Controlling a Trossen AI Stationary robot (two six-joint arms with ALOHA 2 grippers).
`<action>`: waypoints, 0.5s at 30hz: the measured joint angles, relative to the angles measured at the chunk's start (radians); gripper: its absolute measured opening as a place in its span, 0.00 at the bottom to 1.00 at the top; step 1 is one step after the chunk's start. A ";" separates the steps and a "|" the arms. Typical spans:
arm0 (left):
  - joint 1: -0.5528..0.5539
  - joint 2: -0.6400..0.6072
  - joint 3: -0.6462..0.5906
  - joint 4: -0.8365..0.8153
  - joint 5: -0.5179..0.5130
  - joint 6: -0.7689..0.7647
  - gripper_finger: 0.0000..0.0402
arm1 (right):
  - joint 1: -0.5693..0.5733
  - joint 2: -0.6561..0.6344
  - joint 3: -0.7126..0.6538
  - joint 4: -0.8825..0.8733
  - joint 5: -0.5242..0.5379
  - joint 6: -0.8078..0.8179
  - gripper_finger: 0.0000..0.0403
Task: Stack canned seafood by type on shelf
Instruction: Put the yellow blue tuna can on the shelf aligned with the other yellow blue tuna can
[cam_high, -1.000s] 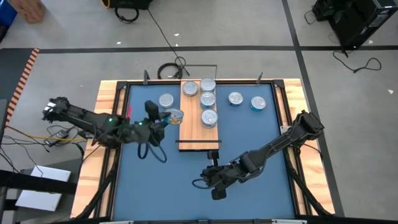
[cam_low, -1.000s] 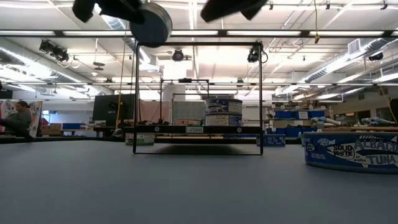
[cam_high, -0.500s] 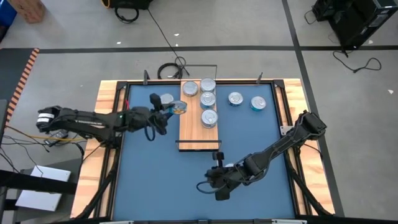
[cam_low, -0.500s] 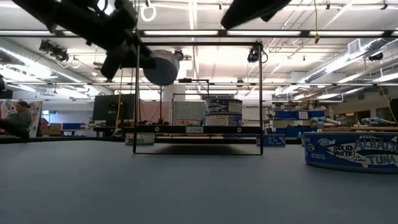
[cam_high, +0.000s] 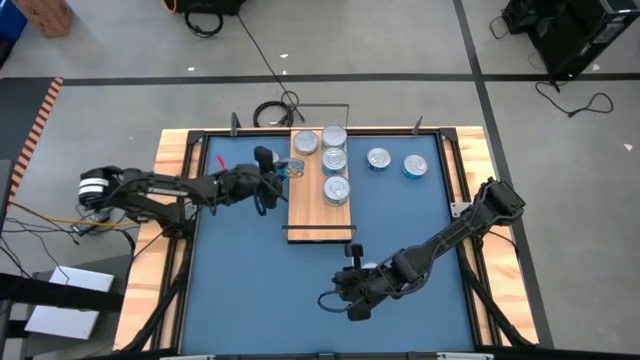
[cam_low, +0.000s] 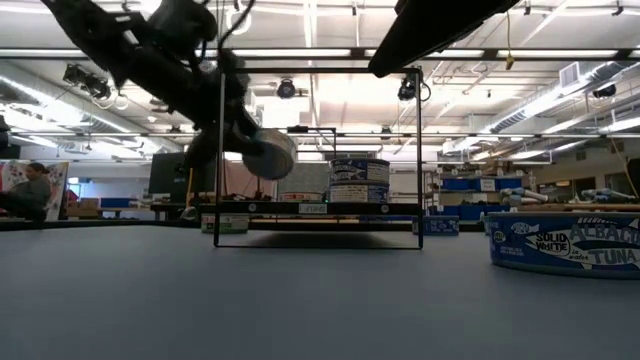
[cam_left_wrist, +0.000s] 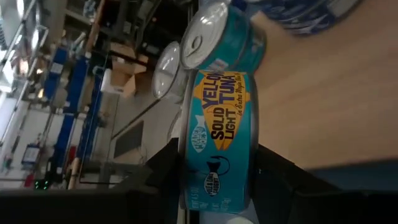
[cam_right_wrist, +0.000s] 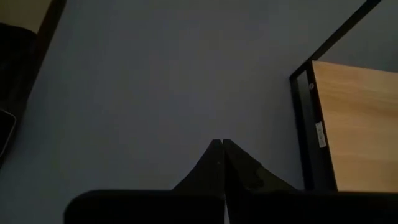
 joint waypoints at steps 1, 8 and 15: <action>0.003 0.024 0.000 0.037 0.000 0.002 0.37 | 0.002 0.000 0.000 -0.001 0.000 0.000 0.00; 0.002 0.170 0.001 0.176 0.047 0.048 0.37 | 0.009 0.000 0.000 -0.003 0.000 0.009 0.00; 0.002 0.243 0.001 0.214 0.045 0.043 0.37 | 0.009 0.000 0.000 -0.003 0.000 0.009 0.00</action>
